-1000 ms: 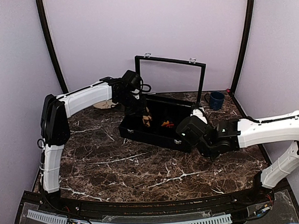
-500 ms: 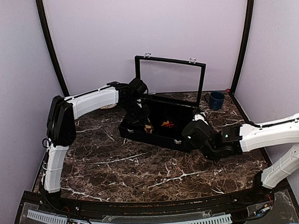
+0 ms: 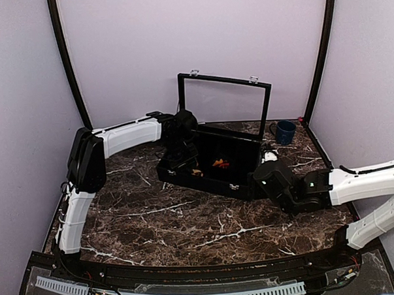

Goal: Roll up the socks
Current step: Place the sock in the storage box.

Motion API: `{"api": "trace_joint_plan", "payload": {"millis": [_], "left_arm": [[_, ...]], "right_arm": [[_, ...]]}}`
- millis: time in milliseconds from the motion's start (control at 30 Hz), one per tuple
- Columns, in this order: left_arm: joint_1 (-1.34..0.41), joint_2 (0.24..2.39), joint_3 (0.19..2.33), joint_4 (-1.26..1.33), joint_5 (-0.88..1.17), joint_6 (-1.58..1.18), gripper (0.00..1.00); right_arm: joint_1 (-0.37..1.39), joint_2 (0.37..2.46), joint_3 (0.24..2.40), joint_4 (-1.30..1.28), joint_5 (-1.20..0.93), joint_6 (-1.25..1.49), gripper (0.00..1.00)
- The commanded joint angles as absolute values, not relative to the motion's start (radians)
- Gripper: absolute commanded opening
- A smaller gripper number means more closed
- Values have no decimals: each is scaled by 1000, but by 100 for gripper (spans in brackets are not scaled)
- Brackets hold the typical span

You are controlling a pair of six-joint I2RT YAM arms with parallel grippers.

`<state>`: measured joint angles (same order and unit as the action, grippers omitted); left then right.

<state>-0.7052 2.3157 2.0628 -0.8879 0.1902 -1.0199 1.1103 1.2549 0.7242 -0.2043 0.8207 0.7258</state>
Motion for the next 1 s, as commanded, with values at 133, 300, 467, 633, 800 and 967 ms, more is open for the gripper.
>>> {"api": "trace_joint_plan", "payload": {"millis": [133,300,467,633,800,967], "left_arm": [[-715,2369,2075,-939,211,-1171,0],[-718,2394,2064,-939,216,-1230,0],[-721,2419,2051,-923,236,-1276,0],[-722,2451,2054,-907,260,-1304,0],[-720,2475,2051,-915,282,-1315,0],[-712,2498,2045,-941,305,-1317,0]], "right_arm": [[1102,1168,657,-147,785,719,69],[1103,1143,628,-139,773,717,69],[1104,1126,611,-136,763,718,69],[1104,1123,612,-137,760,706,69],[1104,1128,614,-144,758,704,69],[1104,1129,612,-146,761,704,69]]}}
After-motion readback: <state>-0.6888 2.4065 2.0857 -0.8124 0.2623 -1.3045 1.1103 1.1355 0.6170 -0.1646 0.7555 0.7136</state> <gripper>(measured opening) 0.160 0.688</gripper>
